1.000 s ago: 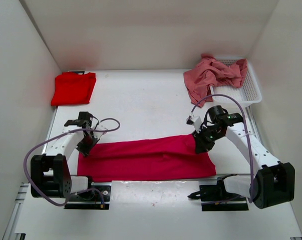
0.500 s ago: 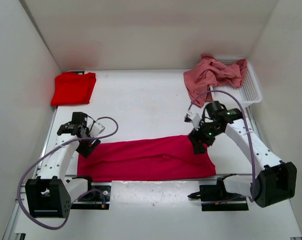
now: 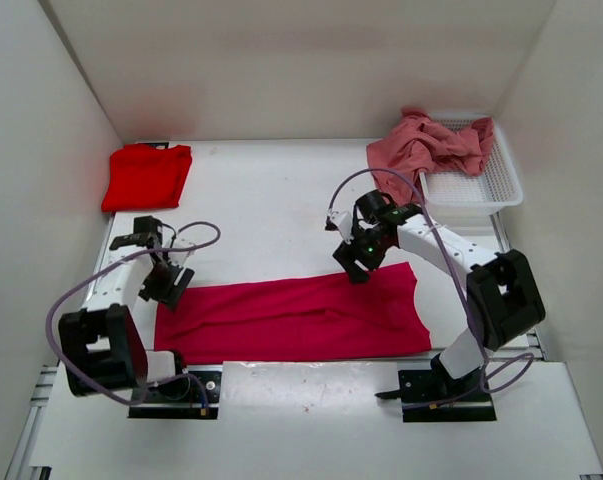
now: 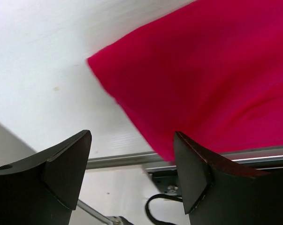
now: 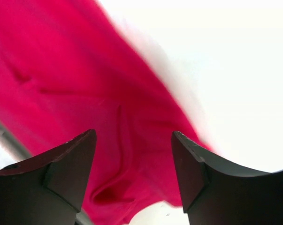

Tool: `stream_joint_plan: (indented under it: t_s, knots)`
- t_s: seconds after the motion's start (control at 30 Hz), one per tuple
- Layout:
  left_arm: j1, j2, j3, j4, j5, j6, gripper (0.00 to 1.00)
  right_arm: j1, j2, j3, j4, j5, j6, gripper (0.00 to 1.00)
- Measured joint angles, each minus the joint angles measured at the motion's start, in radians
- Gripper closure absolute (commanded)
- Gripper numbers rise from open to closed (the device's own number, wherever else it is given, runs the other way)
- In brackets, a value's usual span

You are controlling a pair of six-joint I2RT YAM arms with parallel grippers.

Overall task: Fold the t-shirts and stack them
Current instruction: Fold the other side of the tshirt into a rectangle

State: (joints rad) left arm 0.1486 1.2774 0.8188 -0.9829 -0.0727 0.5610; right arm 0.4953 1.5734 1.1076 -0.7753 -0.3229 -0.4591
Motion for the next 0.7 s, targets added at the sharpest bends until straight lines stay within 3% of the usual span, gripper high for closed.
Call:
stream_joint_plan:
  t_s: [0.2,0.43,0.7]
  knots:
    - [0.054,0.146,-0.002,0.016,0.017,-0.064,0.22,0.036,0.057,0.019,0.051,0.011,-0.002,0.44]
    - [0.055,0.149,-0.001,0.019,0.014,-0.084,0.22,0.059,0.073,0.006,0.069,-0.007,-0.001,0.49]
    - [0.050,0.144,-0.001,0.018,0.017,-0.094,0.22,0.061,0.098,-0.047,0.074,-0.030,-0.014,0.74]
